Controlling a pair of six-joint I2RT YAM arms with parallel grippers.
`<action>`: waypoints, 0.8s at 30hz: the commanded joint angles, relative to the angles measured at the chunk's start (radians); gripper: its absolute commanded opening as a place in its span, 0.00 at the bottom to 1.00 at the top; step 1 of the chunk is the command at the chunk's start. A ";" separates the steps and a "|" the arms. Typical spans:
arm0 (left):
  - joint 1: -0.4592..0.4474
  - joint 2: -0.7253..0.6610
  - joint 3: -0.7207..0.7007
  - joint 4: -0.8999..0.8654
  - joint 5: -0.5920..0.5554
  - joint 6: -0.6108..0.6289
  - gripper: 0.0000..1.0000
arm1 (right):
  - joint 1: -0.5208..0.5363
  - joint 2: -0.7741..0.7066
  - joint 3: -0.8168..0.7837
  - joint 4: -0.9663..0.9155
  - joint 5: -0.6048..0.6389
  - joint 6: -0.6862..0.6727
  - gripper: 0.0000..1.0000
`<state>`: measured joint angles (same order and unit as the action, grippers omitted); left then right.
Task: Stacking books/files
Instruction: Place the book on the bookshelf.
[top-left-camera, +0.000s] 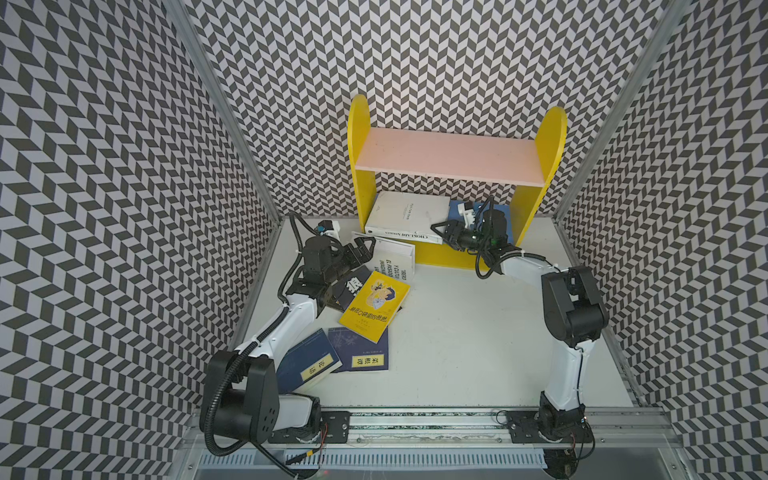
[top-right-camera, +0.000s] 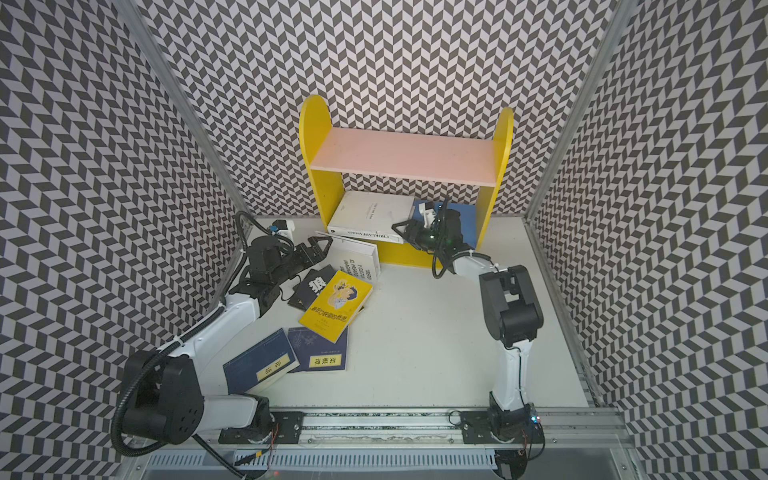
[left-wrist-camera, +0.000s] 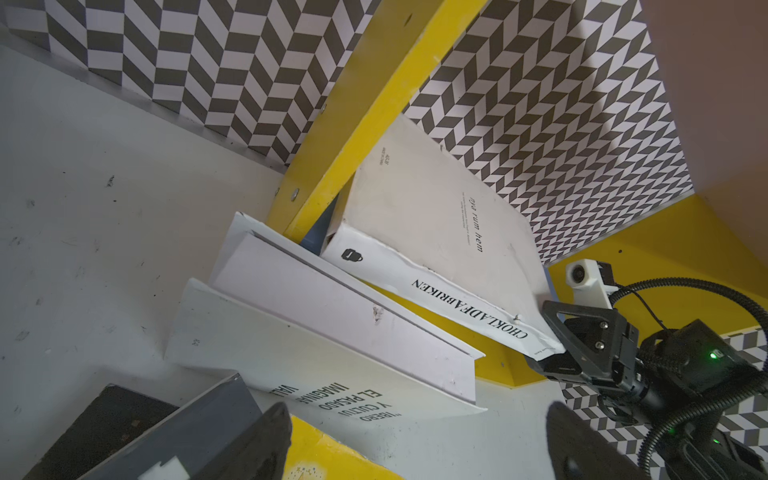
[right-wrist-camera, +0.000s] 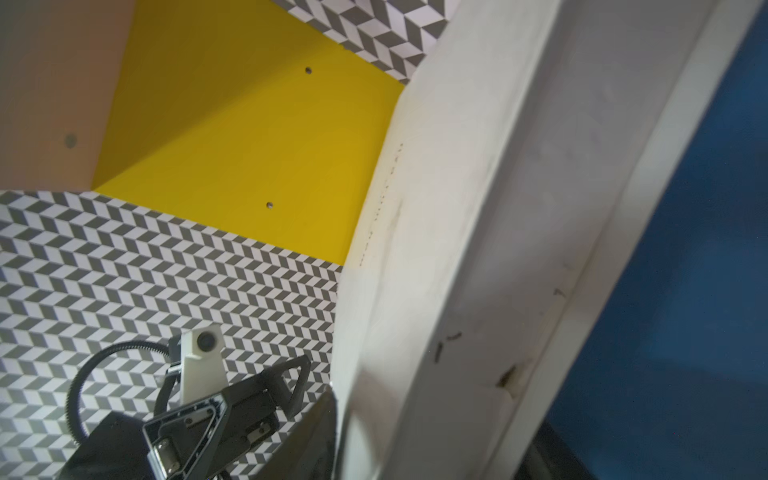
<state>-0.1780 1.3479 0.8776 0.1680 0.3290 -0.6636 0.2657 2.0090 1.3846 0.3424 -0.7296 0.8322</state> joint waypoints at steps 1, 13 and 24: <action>0.006 -0.024 -0.017 0.010 -0.011 0.015 0.96 | 0.001 -0.023 0.042 -0.079 0.113 -0.100 0.71; 0.005 -0.026 -0.027 0.031 0.012 0.013 0.96 | 0.000 -0.097 0.045 -0.209 0.383 -0.231 0.74; 0.006 -0.021 -0.029 0.039 0.018 0.013 0.96 | 0.031 -0.076 0.070 -0.146 0.304 -0.267 0.62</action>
<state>-0.1761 1.3479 0.8604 0.1852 0.3458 -0.6632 0.2775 1.9476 1.4227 0.1425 -0.3981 0.5907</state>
